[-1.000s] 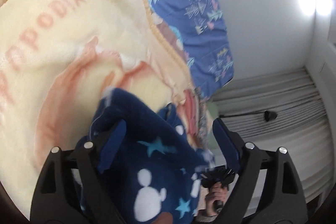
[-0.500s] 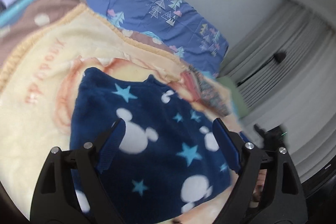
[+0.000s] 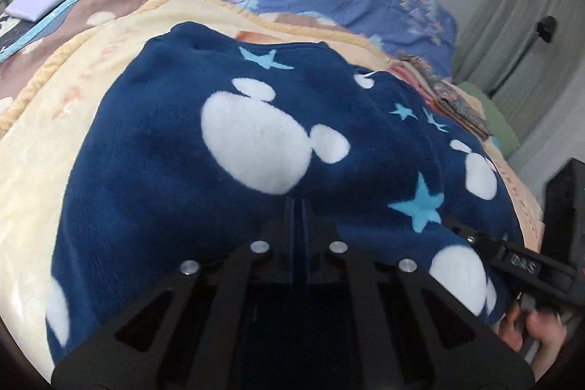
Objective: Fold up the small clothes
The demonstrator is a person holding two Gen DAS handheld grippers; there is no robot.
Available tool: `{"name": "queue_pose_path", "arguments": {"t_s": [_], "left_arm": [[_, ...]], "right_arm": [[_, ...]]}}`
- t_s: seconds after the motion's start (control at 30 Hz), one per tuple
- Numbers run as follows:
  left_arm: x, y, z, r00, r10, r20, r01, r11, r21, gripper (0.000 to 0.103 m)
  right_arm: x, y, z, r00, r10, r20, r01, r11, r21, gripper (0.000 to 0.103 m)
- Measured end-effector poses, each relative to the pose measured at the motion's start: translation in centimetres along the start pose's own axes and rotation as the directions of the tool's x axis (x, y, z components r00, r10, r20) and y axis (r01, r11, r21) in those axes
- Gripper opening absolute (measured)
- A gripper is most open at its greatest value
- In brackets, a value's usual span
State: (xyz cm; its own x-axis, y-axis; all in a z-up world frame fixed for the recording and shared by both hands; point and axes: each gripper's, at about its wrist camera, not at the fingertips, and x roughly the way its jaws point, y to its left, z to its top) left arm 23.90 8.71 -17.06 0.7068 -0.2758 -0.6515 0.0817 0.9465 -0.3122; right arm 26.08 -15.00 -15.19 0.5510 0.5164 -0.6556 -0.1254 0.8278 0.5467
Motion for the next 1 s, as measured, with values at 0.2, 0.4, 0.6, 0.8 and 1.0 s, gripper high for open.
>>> {"name": "queue_pose_path", "arguments": {"t_s": [0.2,0.4,0.6,0.8,1.0], "left_arm": [[-0.8,-0.6,-0.3,0.999,0.038,0.004,-0.039,0.997,0.061,0.004],[-4.6,-3.6,0.2,0.995,0.090,0.041,-0.093,0.993,0.076,0.056],[-7.9,-7.5,0.6,0.991,0.077,0.106,-0.093,0.984,0.155,0.056],[-8.0,-10.2,1.6,0.992,0.062,0.105,-0.082,0.977,0.199,0.056],[-7.2,-11.3,2.3,0.996,0.025,0.080,-0.040,0.981,0.188,0.058]], "right_arm": [[-1.3,0.3,0.1,1.000,-0.001,-0.016,0.001,1.000,0.010,0.000],[-8.2,1.2,-1.5,0.994,0.072,0.078,-0.077,0.995,0.068,0.044],[-15.8,-2.5,-5.1,0.963,0.159,0.216,-0.211,0.947,0.242,0.055],[-18.1,-7.8,-7.7,0.931,0.232,0.282,-0.343,0.821,0.457,0.067],[-16.4,-10.0,-9.2,0.924,0.254,0.285,-0.376,0.726,0.575,0.074]]}}
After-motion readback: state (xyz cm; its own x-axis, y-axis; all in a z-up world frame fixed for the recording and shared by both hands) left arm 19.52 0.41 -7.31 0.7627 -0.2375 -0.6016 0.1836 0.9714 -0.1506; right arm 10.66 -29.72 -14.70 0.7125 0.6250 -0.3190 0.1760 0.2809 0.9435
